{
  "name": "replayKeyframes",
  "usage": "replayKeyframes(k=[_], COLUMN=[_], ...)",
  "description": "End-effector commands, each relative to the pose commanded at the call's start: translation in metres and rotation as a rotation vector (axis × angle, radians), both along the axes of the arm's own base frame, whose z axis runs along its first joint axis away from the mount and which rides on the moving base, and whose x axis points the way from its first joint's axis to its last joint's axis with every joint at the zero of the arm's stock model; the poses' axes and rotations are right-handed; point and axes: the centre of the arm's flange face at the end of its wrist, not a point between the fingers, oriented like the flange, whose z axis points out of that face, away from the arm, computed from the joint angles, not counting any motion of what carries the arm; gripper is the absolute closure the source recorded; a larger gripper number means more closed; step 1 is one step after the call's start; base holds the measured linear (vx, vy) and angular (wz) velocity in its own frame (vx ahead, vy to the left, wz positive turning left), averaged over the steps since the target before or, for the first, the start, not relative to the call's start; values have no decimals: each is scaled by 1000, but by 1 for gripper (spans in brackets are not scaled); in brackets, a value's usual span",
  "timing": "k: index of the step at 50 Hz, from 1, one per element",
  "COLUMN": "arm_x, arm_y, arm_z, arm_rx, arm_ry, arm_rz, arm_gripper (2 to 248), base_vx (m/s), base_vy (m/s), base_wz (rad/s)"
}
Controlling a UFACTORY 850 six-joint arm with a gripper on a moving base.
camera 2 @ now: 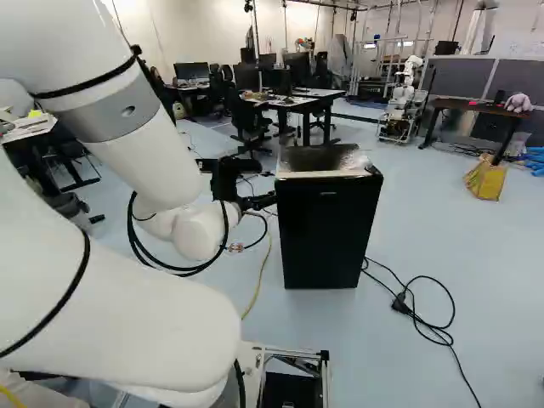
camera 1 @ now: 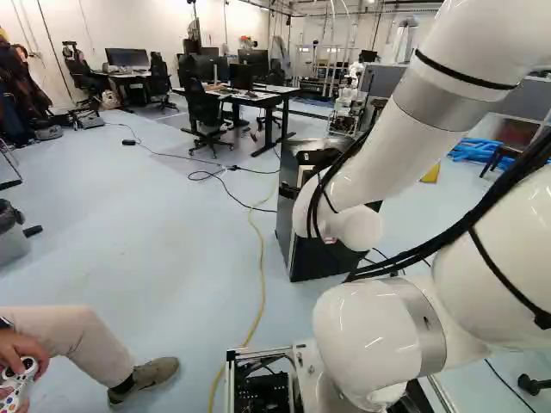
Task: Grab a drink from the fridge
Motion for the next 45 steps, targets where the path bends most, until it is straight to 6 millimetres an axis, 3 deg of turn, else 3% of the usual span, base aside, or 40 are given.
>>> replayKeyframes(k=[23,45], arm_x=[18,37], arm_y=[6,11], arm_z=[3,-9], arm_rx=[44,72], arm_ry=[-16,-4], arm_rz=[-76,-164], arm_gripper=[3,3], base_vx=[0,0], base_vy=[0,0], base_wz=[0,0])
